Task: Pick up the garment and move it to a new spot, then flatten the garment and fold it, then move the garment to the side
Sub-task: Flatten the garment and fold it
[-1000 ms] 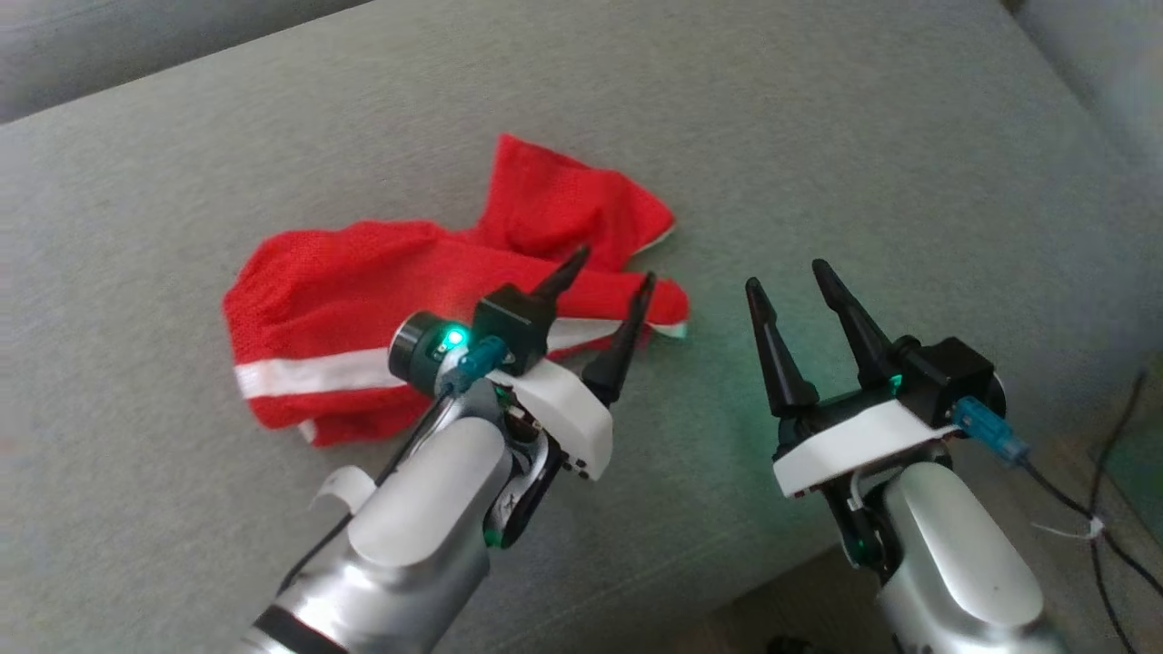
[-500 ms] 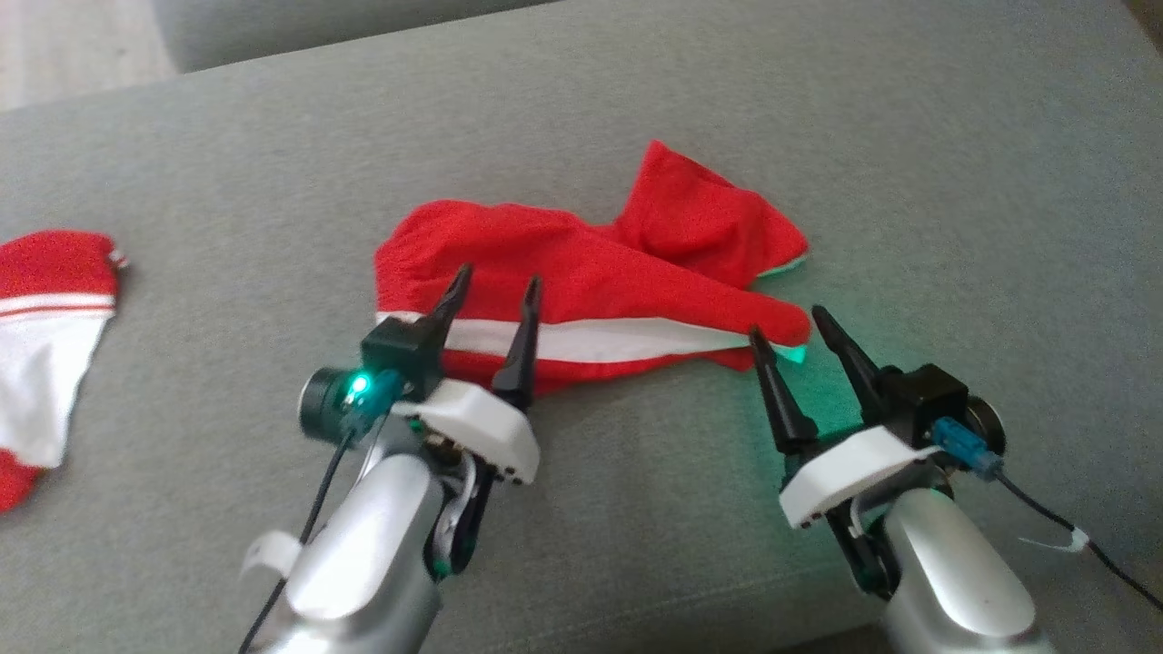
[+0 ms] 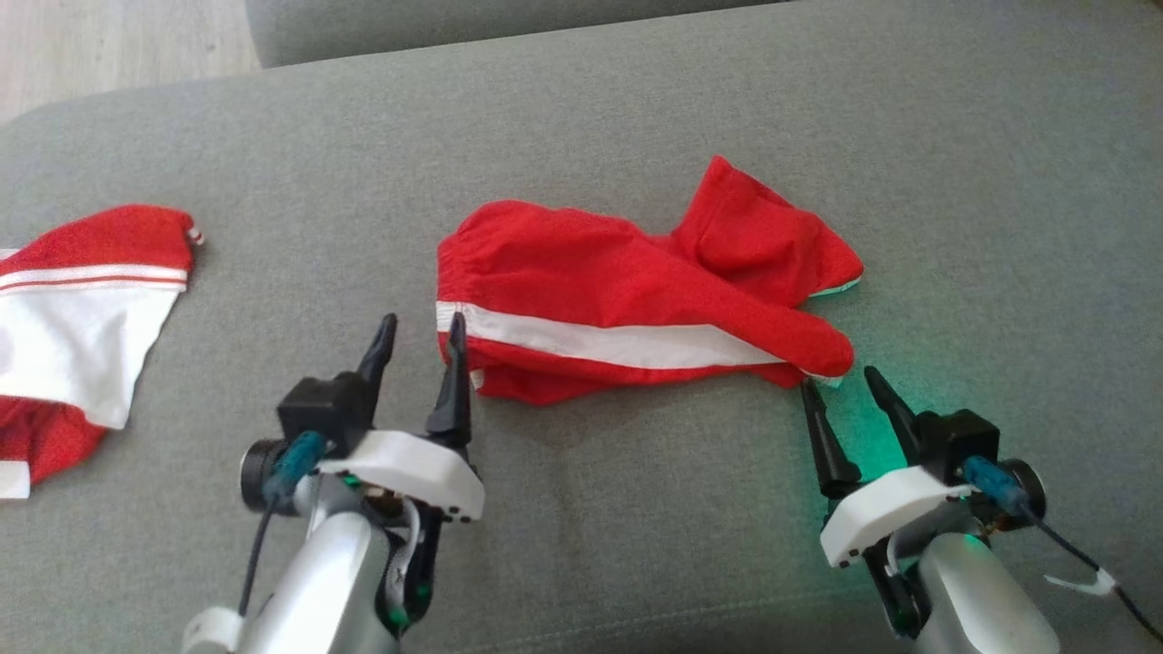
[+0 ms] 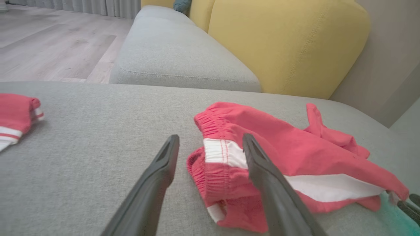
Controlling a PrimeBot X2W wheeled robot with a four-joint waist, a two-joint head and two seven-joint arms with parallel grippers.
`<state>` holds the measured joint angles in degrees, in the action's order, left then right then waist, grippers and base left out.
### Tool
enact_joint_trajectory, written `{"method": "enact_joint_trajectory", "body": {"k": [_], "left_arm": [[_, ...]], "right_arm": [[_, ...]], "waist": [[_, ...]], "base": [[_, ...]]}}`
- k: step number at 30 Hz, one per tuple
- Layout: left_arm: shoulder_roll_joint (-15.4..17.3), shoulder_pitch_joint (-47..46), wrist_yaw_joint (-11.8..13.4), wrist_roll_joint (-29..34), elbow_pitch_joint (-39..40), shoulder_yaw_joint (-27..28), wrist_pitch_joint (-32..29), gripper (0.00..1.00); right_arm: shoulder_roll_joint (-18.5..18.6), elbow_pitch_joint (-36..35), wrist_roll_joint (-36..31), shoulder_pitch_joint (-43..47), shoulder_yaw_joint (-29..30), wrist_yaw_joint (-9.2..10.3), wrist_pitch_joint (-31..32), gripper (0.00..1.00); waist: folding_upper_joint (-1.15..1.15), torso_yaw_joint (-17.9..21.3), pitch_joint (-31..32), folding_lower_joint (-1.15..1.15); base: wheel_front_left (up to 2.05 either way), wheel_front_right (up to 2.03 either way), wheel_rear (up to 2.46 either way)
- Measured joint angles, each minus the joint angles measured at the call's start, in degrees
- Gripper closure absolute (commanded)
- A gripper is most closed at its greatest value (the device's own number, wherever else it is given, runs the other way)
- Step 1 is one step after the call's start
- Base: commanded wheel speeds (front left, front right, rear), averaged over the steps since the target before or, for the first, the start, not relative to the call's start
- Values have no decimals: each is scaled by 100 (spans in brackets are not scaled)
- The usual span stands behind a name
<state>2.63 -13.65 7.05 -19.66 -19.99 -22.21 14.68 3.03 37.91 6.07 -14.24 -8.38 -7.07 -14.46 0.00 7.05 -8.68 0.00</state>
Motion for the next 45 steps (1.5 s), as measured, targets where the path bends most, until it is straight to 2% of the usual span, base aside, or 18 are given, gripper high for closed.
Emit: {"method": "enact_joint_trajectory", "body": {"k": [4,5,7,9,10,11,20,27,28,29,34,38,45], "left_arm": [[1,150,1,62,104,211,0,0],[1,192,-1,69,112,261,0,0],[1,265,-5,88,113,312,0,0],[1,338,-35,93,116,369,0,0],[1,369,-48,93,116,398,-1,0],[1,369,-48,93,116,398,-1,0],[2,545,-101,90,69,427,-1,0],[1,645,-109,84,-86,244,-3,0],[1,675,-108,84,-113,234,-3,0],[4,706,-108,84,-144,234,-3,0],[8,862,-100,85,-207,268,-3,0],[8,1023,-94,89,-198,347,-3,0],[10,1293,32,331,-78,651,-3,0]], "right_arm": [[0,54,33,-19,11,0,0,0],[0,37,71,-19,-3,0,0,6],[-3,-20,99,-19,-23,0,0,41],[-3,-47,99,-20,-21,0,0,68],[-3,-52,99,-20,-22,0,0,89],[-3,-52,99,-20,-22,0,0,100],[-4,-441,-4,-101,307,0,0,100],[305,51,-334,-647,722,0,0,100],[365,166,-390,-737,826,0,0,75],[410,250,-448,-814,960,0,0,0],[506,732,-995,-1007,1719,0,1,0],[428,571,-1315,-982,2352,0,0,0],[31,-27,-1316,-424,2118,0,0,0]], "waist": [[0,-64,12,0],[0,-84,13,0],[0,-118,18,0],[0,-151,21,0],[0,-167,22,0],[0,-167,22,0],[0,-322,49,0],[0,-645,138,0],[0,-706,151,0],[0,-771,164,0],[0,-1046,239,0],[0,-1144,363,0],[0,-1148,632,0]], "base": [[0,0,0],[0,0,0],[0,0,0],[0,0,0],[0,0,0],[0,0,0],[0,0,0],[0,0,0],[0,0,0],[0,0,0],[0,0,0],[0,0,0],[0,0,0]]}}
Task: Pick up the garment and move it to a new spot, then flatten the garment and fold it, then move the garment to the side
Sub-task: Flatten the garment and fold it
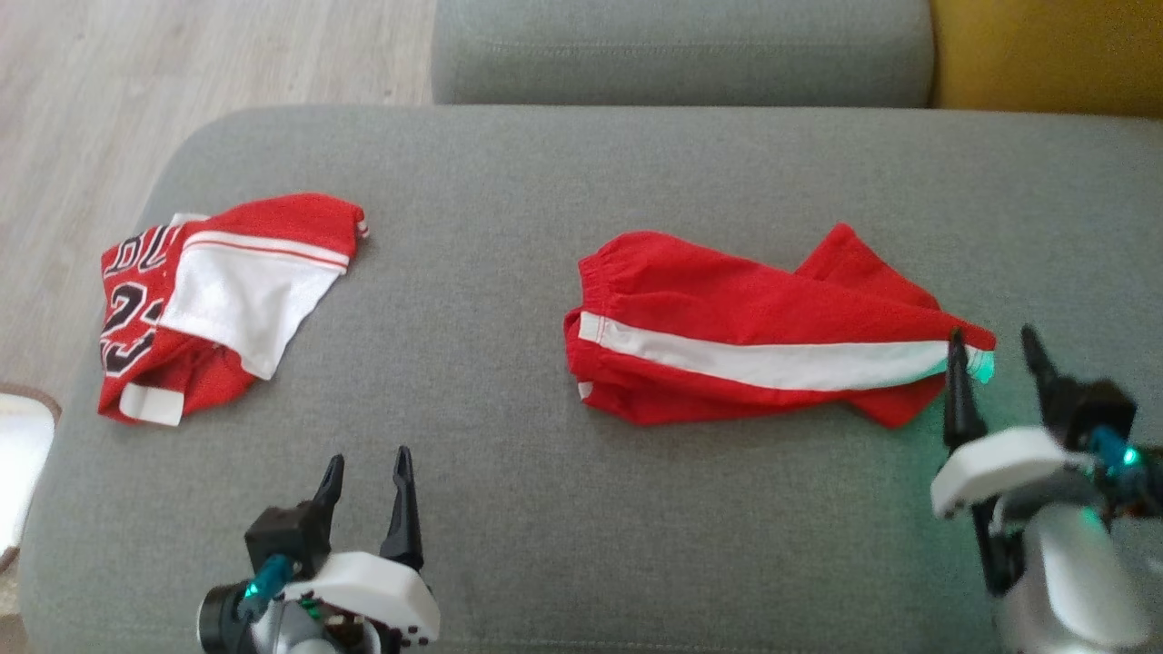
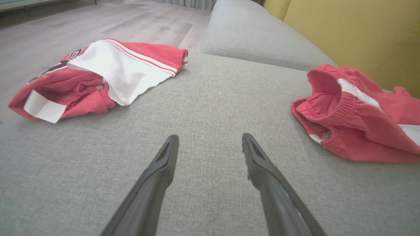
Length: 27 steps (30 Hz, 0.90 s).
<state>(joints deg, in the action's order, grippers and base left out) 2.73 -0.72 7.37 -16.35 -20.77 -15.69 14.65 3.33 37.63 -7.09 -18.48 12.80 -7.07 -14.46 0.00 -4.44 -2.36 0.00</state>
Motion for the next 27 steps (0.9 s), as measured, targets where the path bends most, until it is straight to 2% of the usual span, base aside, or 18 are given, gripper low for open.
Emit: {"method": "enact_joint_trajectory", "body": {"k": [7,15,21,27], "left_arm": [[3,142,19,378,47,164,0,0],[3,191,-11,410,42,171,0,0],[5,33,-220,111,40,-24,0,0],[1,-860,-606,-511,59,-357,0,0]], "right_arm": [[-58,-394,521,776,-627,0,1,0],[-70,-538,888,1041,-1077,0,1,0],[-70,-626,968,1032,-1263,0,1,0],[-70,-751,1022,913,-1510,0,1,0]], "waist": [[0,51,221,0],[0,137,291,0],[0,263,141,0],[0,452,-144,0]], "base": [[0,0,0],[0,0,0],[0,0,0],[0,0,0]]}}
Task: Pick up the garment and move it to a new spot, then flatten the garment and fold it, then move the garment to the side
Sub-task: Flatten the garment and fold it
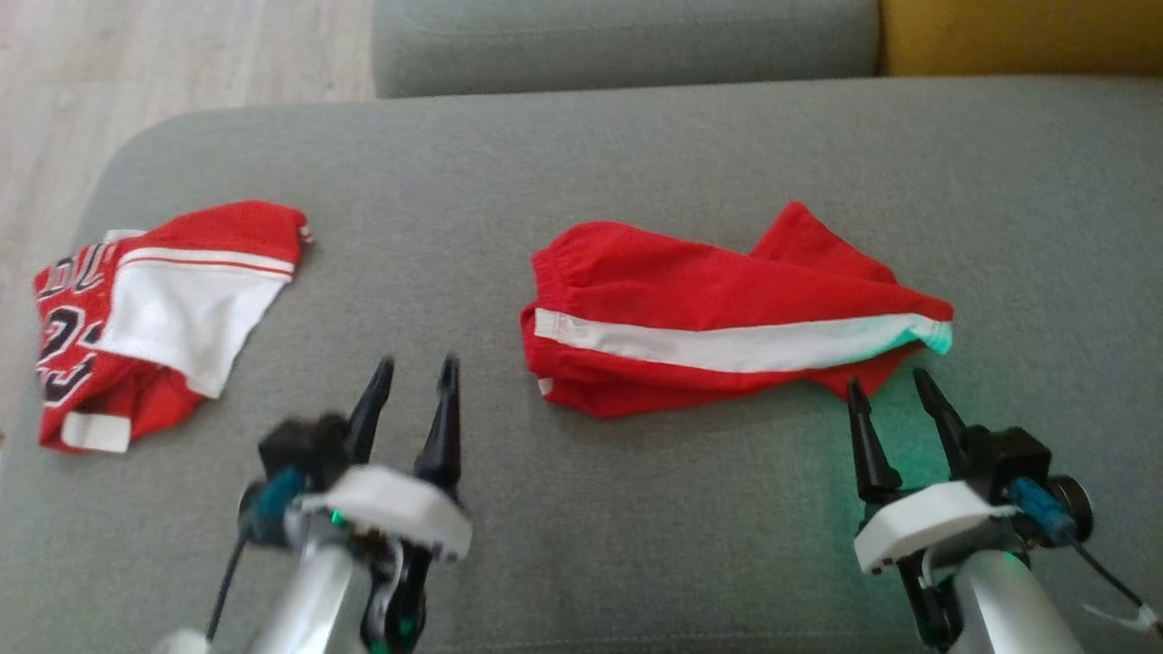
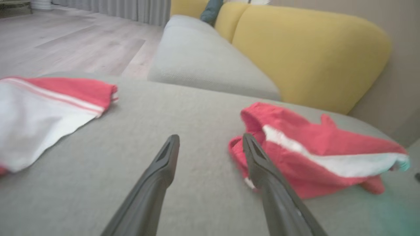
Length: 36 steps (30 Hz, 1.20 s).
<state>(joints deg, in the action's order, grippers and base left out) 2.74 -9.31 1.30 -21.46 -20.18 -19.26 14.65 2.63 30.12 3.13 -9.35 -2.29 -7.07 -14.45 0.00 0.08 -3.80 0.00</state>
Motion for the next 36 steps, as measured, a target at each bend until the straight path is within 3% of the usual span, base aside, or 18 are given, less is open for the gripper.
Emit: {"method": "enact_joint_trajectory", "body": {"k": [4,13,25,26,27,29,36], "left_arm": [[-11,-481,-249,-425,-241,-259,0,0],[-27,-976,-486,-995,-1009,-538,0,0],[-38,-1333,-633,-1358,-1469,-687,0,0],[-38,-1333,-637,-1358,-1482,-713,0,11],[-38,-1333,-637,-1358,-1481,-736,0,53],[-40,-1333,-637,-1358,-1482,-757,0,100],[-42,-1324,-573,-1318,-1249,-620,0,100]], "right_arm": [[1,-37,40,-110,-109,0,0,0],[4,-145,100,-270,-191,0,-1,0],[4,-194,182,-354,-252,0,-1,0],[4,-194,187,-355,-250,0,-1,0],[4,-194,187,-357,-250,0,-1,0],[4,-196,187,-365,-245,0,0,0],[4,-248,270,-413,-127,0,-1,0]], "waist": [[0,193,-165,0],[0,559,-459,0],[0,801,-664,0],[0,806,-664,0],[0,808,-666,0],[0,809,-668,0],[0,747,-682,0]], "base": [[0,0,0],[0,0,0],[0,0,0],[0,0,0],[0,0,0],[0,0,0],[0,0,0]]}}
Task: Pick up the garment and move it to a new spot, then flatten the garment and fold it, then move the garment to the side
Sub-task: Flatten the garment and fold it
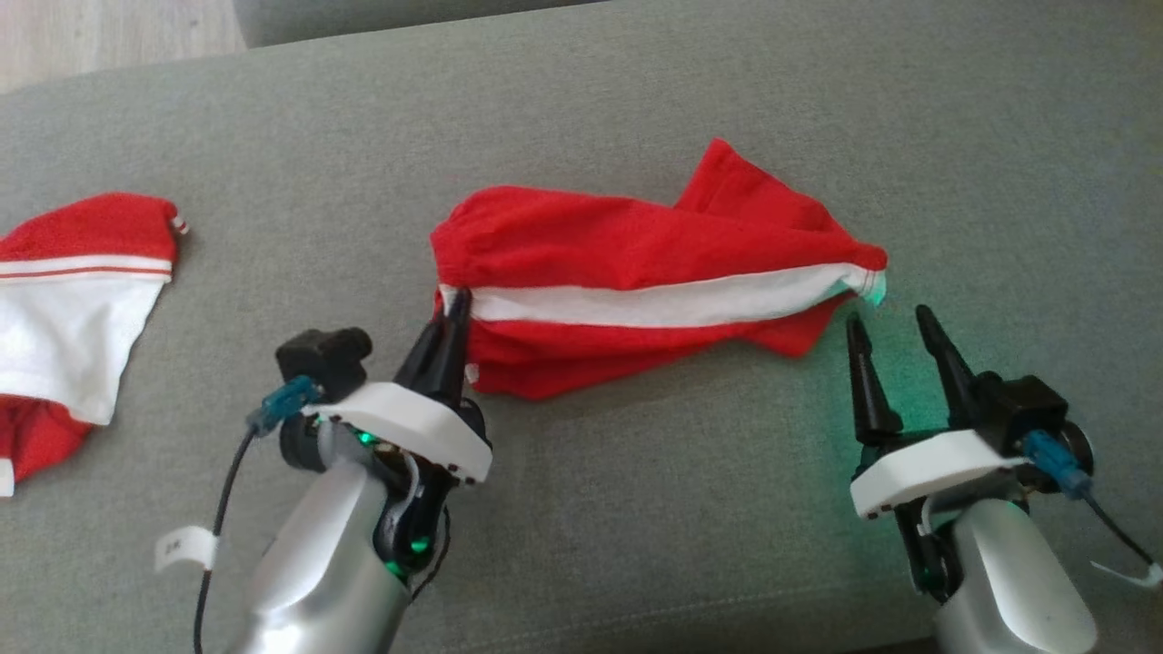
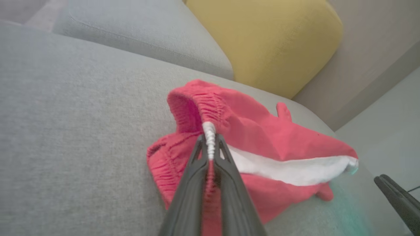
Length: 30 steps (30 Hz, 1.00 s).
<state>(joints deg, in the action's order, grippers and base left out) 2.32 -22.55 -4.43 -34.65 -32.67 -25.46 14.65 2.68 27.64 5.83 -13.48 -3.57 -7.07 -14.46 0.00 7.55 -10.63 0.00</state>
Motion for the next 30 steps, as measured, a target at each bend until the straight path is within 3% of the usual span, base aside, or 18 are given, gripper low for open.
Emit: {"method": "enact_joint_trajectory", "body": {"k": [14,24,30], "left_arm": [[2,538,99,299,198,248,0,100],[2,540,99,331,265,254,0,100],[2,549,99,332,275,240,0,100]], "right_arm": [[1,499,140,-34,-276,0,1,0],[224,46,22,213,-892,0,0,0],[371,157,13,655,-820,0,0,0]], "waist": [[0,-260,-44,0],[0,-227,-31,0],[0,-210,-15,0]], "base": [[0,0,0],[0,0,0],[0,0,0]]}}
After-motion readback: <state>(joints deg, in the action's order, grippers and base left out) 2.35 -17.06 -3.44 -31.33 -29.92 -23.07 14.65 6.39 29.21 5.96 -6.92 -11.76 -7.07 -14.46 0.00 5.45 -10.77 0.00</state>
